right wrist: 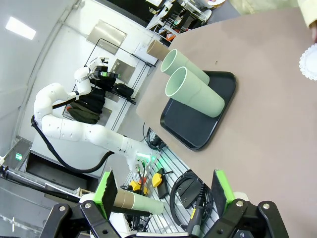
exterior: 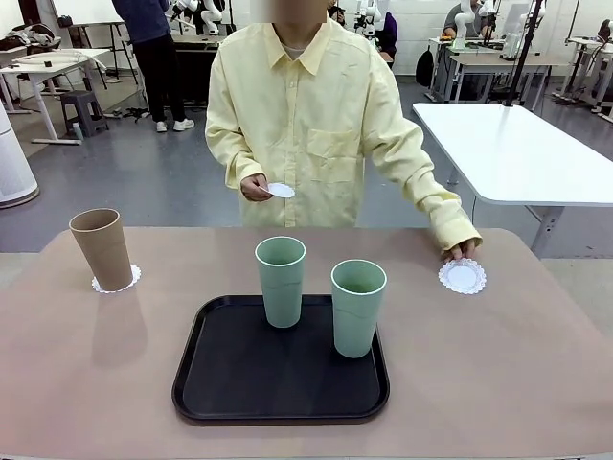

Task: Place coasters on the table and set cups on them.
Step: Take one Reusable plastic cup from the Flat Tray and place it on a coaster set by the human.

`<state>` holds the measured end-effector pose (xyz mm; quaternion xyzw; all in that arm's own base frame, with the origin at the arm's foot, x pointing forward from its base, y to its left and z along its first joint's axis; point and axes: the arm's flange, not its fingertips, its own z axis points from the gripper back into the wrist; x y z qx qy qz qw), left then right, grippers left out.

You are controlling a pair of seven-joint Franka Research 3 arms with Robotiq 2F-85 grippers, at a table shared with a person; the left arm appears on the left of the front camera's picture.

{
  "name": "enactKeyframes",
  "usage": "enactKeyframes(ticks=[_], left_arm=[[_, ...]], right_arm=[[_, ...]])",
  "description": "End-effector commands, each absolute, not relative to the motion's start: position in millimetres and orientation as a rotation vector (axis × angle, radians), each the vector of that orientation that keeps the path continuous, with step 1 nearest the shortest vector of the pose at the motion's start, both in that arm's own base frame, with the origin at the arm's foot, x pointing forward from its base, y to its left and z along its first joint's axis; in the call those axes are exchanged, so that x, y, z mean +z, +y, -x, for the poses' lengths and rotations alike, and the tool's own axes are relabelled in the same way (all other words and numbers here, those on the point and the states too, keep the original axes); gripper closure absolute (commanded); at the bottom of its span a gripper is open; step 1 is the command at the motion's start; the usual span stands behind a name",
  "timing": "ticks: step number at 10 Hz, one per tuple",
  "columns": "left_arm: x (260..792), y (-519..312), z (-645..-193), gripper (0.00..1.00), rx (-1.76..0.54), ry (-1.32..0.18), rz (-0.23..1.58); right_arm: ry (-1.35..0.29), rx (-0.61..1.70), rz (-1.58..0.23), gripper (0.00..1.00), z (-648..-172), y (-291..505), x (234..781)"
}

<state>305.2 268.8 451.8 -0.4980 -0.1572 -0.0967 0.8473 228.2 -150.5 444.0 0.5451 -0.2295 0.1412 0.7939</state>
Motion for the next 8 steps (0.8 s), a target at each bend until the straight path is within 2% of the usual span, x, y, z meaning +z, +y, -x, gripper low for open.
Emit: enactKeyframes(ticks=[1, 6, 7, 8], left_arm=[[454, 268, -305, 0.0, -0.184, -0.336, 1.07], [454, 268, -305, 0.0, -0.184, -0.336, 1.07], [454, 268, -305, 0.0, -0.184, -0.336, 1.07], [454, 268, -305, 0.0, -0.184, -0.336, 1.07]], right_arm=[[-0.509, 0.315, -1.183, 0.0, -229, -150, 445], [-0.493, 0.304, -1.172, 0.0, -228, -150, 444], [-0.432, 0.396, -1.112, 0.0, -245, -143, 451], [-0.324, 0.477, -0.962, 0.0, -268, -132, 463]])
